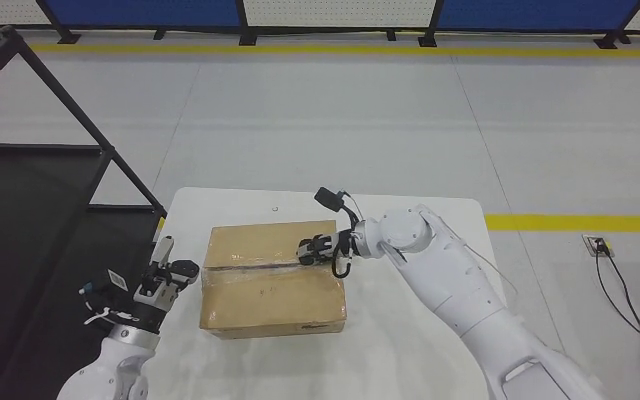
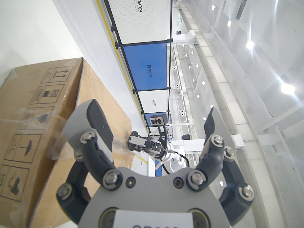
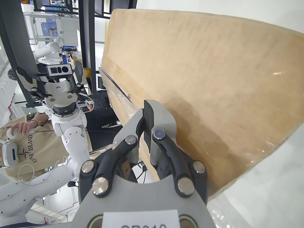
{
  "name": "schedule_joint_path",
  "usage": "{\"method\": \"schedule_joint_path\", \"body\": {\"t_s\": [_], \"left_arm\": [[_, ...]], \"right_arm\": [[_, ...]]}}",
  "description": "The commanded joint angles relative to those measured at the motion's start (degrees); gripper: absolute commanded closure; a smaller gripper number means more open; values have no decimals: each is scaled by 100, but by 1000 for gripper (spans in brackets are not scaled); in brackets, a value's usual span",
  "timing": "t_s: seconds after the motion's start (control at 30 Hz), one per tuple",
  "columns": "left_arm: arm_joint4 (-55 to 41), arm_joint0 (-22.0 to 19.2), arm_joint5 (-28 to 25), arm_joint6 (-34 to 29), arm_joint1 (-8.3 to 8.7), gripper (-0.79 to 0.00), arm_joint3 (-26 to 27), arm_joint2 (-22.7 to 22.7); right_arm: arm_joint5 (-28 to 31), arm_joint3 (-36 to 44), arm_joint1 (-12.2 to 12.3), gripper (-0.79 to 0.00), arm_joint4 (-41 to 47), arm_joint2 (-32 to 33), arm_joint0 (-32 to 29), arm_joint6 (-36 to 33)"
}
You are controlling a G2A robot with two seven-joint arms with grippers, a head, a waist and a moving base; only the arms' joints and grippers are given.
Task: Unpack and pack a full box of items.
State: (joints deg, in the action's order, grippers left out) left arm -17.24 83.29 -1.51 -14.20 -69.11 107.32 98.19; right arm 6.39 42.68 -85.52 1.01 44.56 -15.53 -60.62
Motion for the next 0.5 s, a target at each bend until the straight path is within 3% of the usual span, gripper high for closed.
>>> {"method": "schedule_joint_path", "body": {"t_s": [0.0, 0.47], "left_arm": [[-26, 7, -12, 33, -2, -785, 4, 25], [-304, 57, -54, 195, -14, -785, -106, 271]], "right_arm": [[50, -49, -38, 0, -15, -55, 50, -37], [204, -251, -344, 0, -74, -443, 175, 55]]}}
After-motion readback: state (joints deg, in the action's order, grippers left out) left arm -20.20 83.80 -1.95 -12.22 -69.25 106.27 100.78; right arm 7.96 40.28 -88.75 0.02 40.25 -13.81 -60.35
